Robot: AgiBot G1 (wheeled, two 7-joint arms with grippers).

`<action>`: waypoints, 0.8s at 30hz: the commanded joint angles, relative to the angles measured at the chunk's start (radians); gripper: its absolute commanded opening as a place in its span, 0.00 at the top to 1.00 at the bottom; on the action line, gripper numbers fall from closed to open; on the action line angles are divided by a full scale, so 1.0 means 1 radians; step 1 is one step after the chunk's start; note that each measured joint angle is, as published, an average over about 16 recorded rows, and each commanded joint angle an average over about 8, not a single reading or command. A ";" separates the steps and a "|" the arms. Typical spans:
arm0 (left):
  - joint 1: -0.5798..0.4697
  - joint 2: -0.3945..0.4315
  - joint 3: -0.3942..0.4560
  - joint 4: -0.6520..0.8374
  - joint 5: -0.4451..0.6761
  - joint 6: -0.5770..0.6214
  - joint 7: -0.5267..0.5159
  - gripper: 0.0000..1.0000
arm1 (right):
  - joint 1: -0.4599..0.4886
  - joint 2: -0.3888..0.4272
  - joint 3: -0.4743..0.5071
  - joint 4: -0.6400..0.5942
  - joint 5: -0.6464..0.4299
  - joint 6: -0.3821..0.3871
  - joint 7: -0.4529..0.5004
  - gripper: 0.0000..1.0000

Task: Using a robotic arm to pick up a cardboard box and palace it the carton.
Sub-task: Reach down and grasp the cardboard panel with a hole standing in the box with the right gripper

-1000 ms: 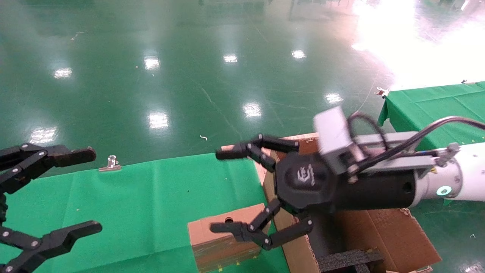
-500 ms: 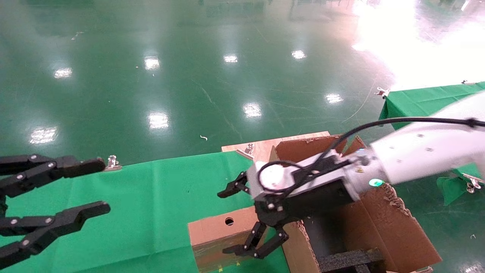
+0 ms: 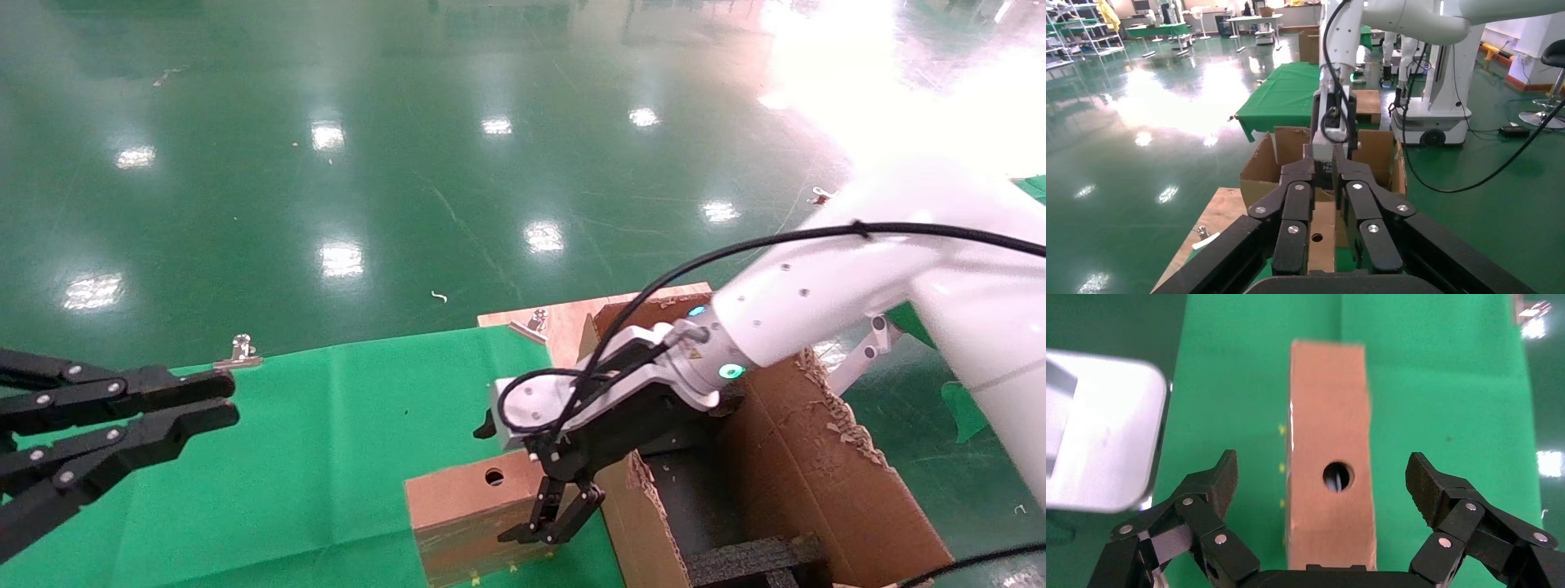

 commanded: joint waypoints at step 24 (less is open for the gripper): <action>0.000 0.000 0.000 0.000 0.000 0.000 0.000 0.00 | 0.139 -0.105 -0.258 -0.090 -0.069 0.009 -0.051 1.00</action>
